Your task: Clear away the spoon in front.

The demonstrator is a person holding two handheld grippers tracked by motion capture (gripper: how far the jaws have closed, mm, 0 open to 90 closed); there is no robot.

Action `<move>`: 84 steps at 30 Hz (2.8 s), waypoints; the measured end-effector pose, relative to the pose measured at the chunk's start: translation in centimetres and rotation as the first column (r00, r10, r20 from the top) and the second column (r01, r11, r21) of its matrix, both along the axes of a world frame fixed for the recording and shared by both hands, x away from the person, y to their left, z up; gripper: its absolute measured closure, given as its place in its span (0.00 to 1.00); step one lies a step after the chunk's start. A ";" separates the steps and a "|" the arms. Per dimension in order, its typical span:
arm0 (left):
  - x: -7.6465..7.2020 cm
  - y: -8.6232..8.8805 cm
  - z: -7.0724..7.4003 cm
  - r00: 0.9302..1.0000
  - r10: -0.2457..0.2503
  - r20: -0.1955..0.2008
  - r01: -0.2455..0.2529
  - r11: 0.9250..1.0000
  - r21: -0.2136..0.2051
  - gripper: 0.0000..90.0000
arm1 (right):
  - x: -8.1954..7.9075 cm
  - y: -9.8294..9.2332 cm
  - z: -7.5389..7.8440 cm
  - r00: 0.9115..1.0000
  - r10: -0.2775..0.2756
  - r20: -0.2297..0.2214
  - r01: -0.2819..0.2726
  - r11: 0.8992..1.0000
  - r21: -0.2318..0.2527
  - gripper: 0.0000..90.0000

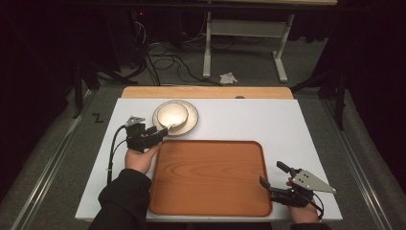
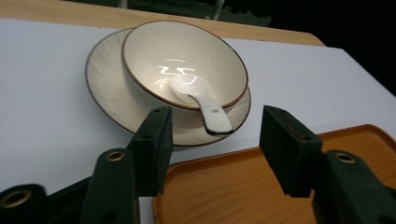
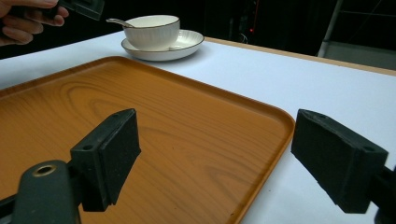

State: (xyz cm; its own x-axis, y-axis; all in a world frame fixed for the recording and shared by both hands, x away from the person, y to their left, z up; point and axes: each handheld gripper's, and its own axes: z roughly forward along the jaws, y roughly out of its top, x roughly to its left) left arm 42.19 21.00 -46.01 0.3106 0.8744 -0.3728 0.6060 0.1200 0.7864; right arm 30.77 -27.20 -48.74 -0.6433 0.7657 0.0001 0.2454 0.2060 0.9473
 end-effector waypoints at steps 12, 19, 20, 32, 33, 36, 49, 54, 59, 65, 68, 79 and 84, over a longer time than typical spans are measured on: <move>1.8 -0.2 -1.3 0.995 0.000 -0.097 -0.018 0.983 -0.184 0.56 | 0.0 0.0 0.0 1.000 0.001 -0.002 -0.001 1.000 0.001 0.18; 2.1 -0.3 -1.8 0.993 0.015 -0.114 -0.041 0.973 -0.228 0.67 | 0.0 0.0 0.0 1.000 0.003 -0.001 -0.003 1.000 0.000 0.18; 2.1 -0.3 -1.8 0.993 0.014 -0.117 -0.041 0.972 -0.229 0.67 | 0.0 0.0 0.0 1.000 0.003 -0.002 -0.003 1.000 0.000 0.18; 2.4 -0.5 -2.3 0.991 0.022 -0.134 -0.055 0.967 -0.249 0.82 | 0.0 0.0 -0.1 1.000 0.006 -0.001 -0.006 1.000 0.001 0.18; 2.3 -0.5 -2.3 0.991 0.019 -0.133 -0.052 0.969 -0.243 0.84 | 0.0 0.0 -0.1 1.000 0.005 -0.004 -0.005 1.000 0.002 0.18; 2.3 -0.5 -2.2 0.992 0.024 -0.125 -0.054 0.970 -0.238 0.91 | 0.1 0.0 -0.1 1.000 0.005 -0.004 -0.005 1.000 0.002 0.18; 1.7 -1.1 -1.3 0.999 0.022 -0.030 -0.026 0.992 -0.120 0.95 | 0.1 0.0 -0.1 1.000 0.003 -0.009 -0.003 1.000 0.001 0.18; 1.3 -1.2 -0.7 0.999 0.029 0.016 -0.028 0.996 -0.085 0.95 | 0.1 0.0 -0.1 1.000 0.002 -0.009 -0.002 1.000 0.002 0.18; 0.8 -1.2 -0.2 0.998 0.030 0.059 -0.027 0.998 -0.062 0.95 | 0.1 0.0 -0.1 1.000 0.003 -0.009 -0.003 1.000 0.002 0.18; -0.4 -1.3 0.7 0.991 0.013 0.134 -0.010 1.000 -0.020 0.95 | 0.1 0.0 -0.1 1.000 0.004 -0.007 -0.004 1.000 0.004 0.18; -1.0 -1.3 0.9 0.988 0.010 0.155 -0.008 1.000 -0.014 0.95 | 0.0 0.0 -0.1 1.000 0.004 -0.007 -0.004 1.000 0.003 0.18; -4.7 -0.7 1.1 0.976 -0.033 0.217 0.028 0.999 0.024 0.95 | 0.0 0.1 -0.1 1.000 0.008 -0.001 -0.008 1.000 -0.003 0.18; -6.6 -0.5 0.8 0.973 -0.055 0.226 0.051 0.998 0.023 0.95 | 0.0 0.1 -0.1 1.000 0.009 0.001 -0.009 1.000 -0.007 0.18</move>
State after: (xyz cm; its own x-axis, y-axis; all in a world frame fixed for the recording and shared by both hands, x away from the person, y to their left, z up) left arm 35.59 20.53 -45.25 0.4314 0.8600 -0.2726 0.4173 0.0777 0.9054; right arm 30.79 -27.06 -48.87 -0.6499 0.7600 -0.0057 0.2424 0.2144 0.9462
